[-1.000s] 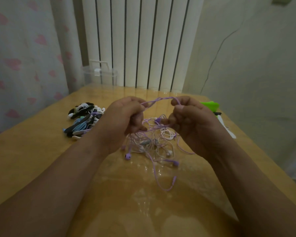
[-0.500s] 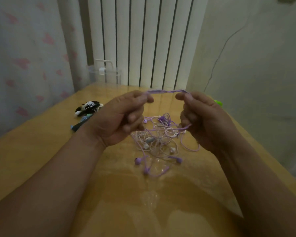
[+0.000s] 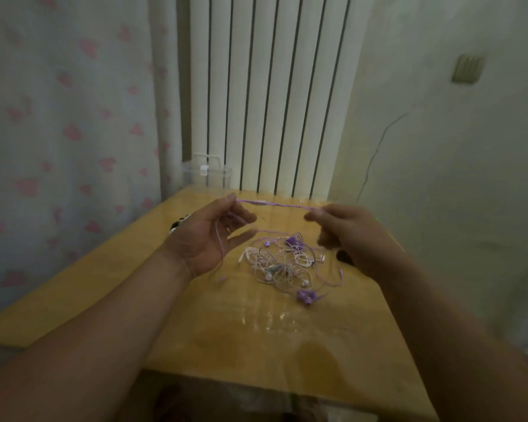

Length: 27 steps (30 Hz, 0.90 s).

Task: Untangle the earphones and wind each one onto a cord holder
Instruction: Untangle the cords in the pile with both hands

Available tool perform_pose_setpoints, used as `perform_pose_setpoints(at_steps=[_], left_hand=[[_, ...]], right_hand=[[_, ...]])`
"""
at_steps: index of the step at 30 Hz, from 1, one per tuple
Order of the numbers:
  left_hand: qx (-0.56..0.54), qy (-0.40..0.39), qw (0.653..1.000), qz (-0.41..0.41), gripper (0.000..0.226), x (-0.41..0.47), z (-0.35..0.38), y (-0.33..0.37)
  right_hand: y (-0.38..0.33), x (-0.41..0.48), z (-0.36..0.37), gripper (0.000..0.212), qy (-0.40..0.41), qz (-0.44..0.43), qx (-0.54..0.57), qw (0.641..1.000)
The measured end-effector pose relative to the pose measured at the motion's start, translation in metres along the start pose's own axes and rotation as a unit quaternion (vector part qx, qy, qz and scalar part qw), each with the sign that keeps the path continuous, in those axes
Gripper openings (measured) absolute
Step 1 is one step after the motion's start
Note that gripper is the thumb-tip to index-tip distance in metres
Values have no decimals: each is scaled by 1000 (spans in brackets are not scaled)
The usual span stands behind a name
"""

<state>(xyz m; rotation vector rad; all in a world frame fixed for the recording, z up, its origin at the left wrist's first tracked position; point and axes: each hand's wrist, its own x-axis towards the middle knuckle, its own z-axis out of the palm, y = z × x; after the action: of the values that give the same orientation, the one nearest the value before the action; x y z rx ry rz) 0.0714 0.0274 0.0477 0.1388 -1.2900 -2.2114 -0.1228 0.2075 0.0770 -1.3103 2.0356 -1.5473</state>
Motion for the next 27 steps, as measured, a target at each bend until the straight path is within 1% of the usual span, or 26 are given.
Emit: perform_pose_setpoints(at_steps=[1,2,3,4,5,6,7,8,9,10,11,13,14,15,16,17,19,20,21,23,25,27], left_hand=[[12,-1,1000,-8,31,-7,-1,2],[31,-5,999,-17,27,-12,-3,1],[48,-7,999,-23,24,-18,-5,0],[56,-5,998,-25,22,-23,-5,-2],[55,1,998,-22,20,-30,-5,-3],[45,9,999,-16,20,-35,-5,-3],[29,20,999,-10,19,-39,-5,-3],[9,33,999,-3,19,-42,-8,-1],[-8,44,999,4,19,-44,-12,0],[-19,52,998,10,20,-45,-18,2],[-17,58,998,13,21,-46,-24,5],[38,74,997,5,24,-48,-31,6],[86,86,993,2,26,-49,-34,6],[138,99,985,2,28,-50,-34,6],[184,108,977,4,30,-51,-34,6],[221,107,969,4,31,-52,-34,6],[273,89,958,-12,34,-54,-35,5],[279,78,957,-26,36,-54,-35,4],[270,70,960,-37,37,-54,-35,3],[235,61,969,-45,39,-50,-33,-2],[207,50,976,-47,38,-44,-28,-7],[196,44,979,-44,38,-38,-26,-12]], right_hand=[[-3,-3,2,21,18,17,109,994],[-6,-4,4,22,18,34,232,972],[-11,-6,7,21,7,46,339,940],[-16,-8,10,19,-3,54,407,912],[-21,-13,12,17,-13,62,432,900],[-25,-17,12,17,-25,65,412,908],[-27,-20,10,17,-35,61,347,935],[-29,-25,6,18,-44,50,244,967],[-31,-30,3,18,-58,35,122,990],[-33,-35,-1,18,-79,18,4,997],[-36,-39,-3,19,-108,2,-94,990],[-34,-44,-4,21,-149,-17,-244,958],[-32,-44,-1,21,-152,-26,-302,941],[-30,-43,0,24,-132,-33,-333,933],[-28,-42,2,28,-98,-37,-336,936],[-27,-41,4,33,-57,-40,-316,946],[-28,-40,9,38,11,-43,-237,970],[-30,-40,14,37,19,-36,-191,981],[-32,-39,21,35,7,-29,-152,988],[-30,-36,42,27,-43,-23,-103,994],[-28,-34,68,17,-92,-33,-99,990],[-22,-29,91,16,-131,-36,-105,985]])
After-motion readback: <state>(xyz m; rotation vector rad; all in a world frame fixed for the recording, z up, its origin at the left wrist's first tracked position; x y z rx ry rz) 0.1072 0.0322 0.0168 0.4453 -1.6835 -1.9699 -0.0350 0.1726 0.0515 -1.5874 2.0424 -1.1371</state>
